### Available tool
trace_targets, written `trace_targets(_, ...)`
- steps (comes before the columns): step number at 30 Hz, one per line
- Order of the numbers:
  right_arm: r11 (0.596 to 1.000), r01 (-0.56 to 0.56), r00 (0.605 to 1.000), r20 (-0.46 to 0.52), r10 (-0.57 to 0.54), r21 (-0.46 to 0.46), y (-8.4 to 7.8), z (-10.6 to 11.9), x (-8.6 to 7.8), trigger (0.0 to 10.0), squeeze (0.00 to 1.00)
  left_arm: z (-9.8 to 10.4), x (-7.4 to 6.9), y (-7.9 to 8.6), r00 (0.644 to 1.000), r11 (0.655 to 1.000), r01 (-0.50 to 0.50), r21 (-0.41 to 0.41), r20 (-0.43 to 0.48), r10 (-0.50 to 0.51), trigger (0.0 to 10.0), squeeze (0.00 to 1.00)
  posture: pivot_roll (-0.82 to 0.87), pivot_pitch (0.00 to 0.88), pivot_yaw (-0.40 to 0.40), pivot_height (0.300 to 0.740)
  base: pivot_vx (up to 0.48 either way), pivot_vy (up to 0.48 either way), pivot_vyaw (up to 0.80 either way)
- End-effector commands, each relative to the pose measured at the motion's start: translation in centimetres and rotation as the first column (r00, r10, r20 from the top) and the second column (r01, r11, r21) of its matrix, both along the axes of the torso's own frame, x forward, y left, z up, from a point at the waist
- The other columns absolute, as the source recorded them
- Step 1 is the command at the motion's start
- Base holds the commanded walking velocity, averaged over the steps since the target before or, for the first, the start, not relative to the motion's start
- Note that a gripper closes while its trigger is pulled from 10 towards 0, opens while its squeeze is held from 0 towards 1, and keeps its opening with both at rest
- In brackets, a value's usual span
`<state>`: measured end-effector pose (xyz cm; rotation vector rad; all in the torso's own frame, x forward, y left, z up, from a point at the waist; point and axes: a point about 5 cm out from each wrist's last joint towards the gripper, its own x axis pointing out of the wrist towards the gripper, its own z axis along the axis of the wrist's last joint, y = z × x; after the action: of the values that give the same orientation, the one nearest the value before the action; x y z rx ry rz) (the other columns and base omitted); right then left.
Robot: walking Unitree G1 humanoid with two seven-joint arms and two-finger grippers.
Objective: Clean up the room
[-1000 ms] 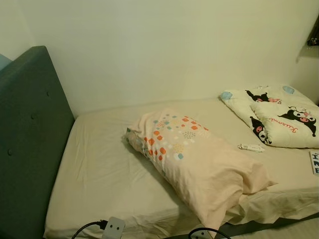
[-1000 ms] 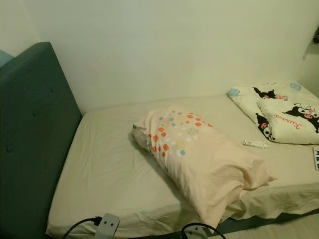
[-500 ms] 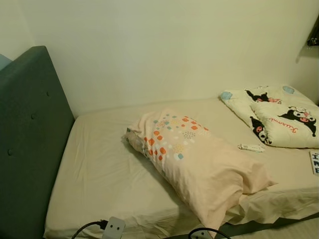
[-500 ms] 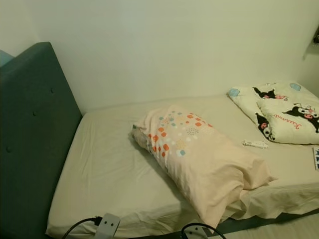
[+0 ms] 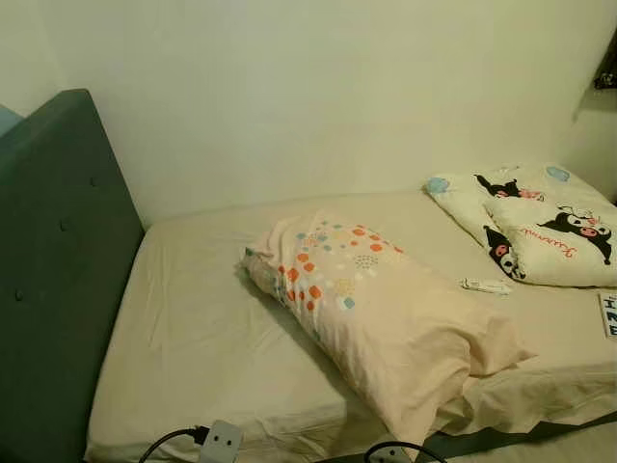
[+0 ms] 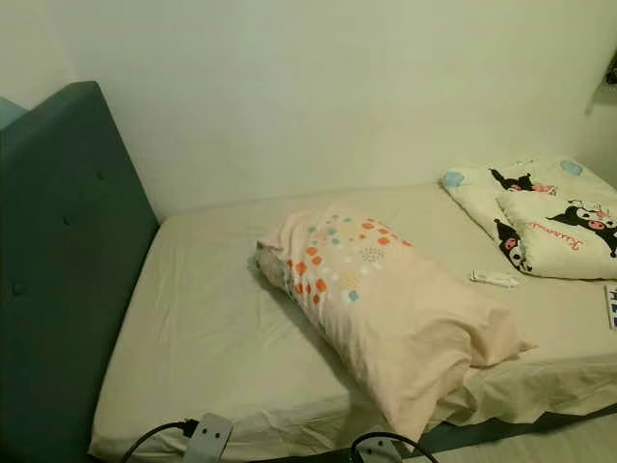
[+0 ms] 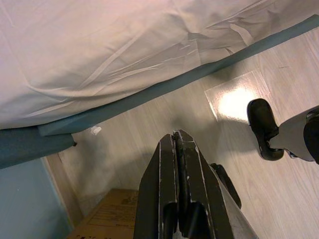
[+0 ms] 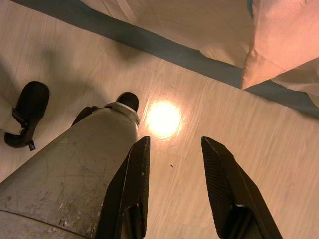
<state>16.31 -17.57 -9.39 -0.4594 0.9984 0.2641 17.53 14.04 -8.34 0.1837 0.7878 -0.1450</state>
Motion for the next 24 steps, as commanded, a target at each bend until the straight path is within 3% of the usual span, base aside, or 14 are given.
trace_targets(1,1.000,-0.005,1.000,0.000,0.005,0.001,0.13,-0.04,-0.08,10.0,0.00,-0.08,-0.13,0.22,1.000,1.000,0.011,0.014,-0.007,-0.010,10.0,0.00,-0.06,0.000,0.005,0.727,0.000,0.000,0.00)
trace_targets(24,1.000,-0.008,1.000,0.001,0.008,-0.004,0.07,-0.02,-0.03,10.0,0.00,-0.11,-0.13,0.13,1.000,1.000,0.017,0.014,-0.012,-0.017,10.0,0.00,-0.07,0.000,0.006,0.727,0.000,0.000,0.00)
